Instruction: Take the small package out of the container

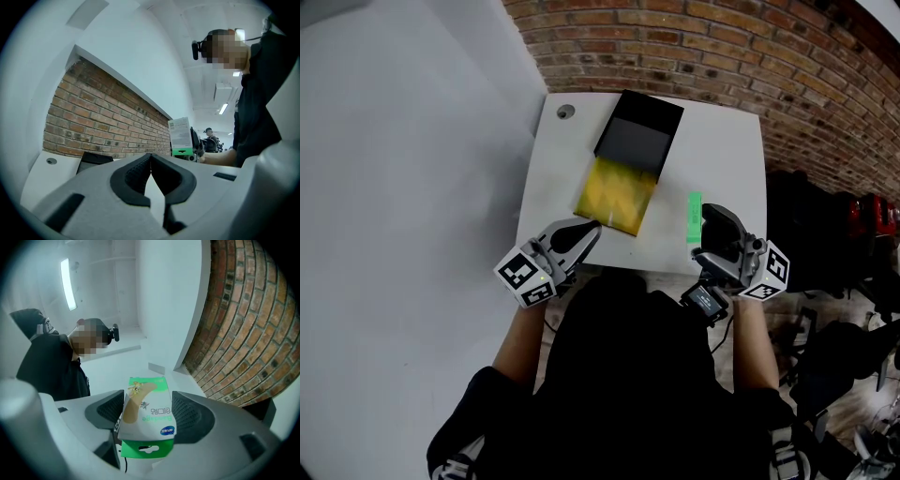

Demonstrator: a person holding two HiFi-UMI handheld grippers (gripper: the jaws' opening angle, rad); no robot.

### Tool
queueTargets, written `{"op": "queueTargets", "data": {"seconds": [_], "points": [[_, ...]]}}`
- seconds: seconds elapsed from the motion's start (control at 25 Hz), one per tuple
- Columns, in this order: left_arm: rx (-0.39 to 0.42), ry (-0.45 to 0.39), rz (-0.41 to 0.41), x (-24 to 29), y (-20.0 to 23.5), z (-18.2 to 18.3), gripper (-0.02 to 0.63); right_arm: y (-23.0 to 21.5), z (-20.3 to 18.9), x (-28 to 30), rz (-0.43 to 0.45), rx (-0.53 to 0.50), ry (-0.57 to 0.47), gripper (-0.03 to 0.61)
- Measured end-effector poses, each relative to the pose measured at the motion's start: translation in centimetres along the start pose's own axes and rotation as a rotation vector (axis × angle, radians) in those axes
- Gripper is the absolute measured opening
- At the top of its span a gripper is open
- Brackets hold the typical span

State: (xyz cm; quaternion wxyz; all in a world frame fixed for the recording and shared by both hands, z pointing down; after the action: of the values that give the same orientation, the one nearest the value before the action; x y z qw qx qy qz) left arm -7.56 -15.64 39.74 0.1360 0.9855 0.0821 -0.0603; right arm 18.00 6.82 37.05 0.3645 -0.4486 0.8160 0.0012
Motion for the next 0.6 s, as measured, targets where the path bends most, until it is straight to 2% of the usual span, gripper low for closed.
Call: {"op": "queueTargets", "data": {"seconds": [0.6], "points": [[-0.008, 0.022, -0.016, 0.91, -0.37, -0.65, 0.015, -0.15, -0.38, -0.04, 0.008, 0.01, 0.006, 0.324]]}}
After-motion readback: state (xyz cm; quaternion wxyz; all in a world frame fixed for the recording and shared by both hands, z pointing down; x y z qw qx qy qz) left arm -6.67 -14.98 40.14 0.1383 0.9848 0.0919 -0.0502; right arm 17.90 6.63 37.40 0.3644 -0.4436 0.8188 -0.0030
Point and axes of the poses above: the fingertips, and each gripper's own axes: x forward along the fingers, y to its left, z out of its top, the point moved 10 cm from there along -x, backward along the fingers, and after that the axes turned 10 degrees about -y, right-handed, at the moved point
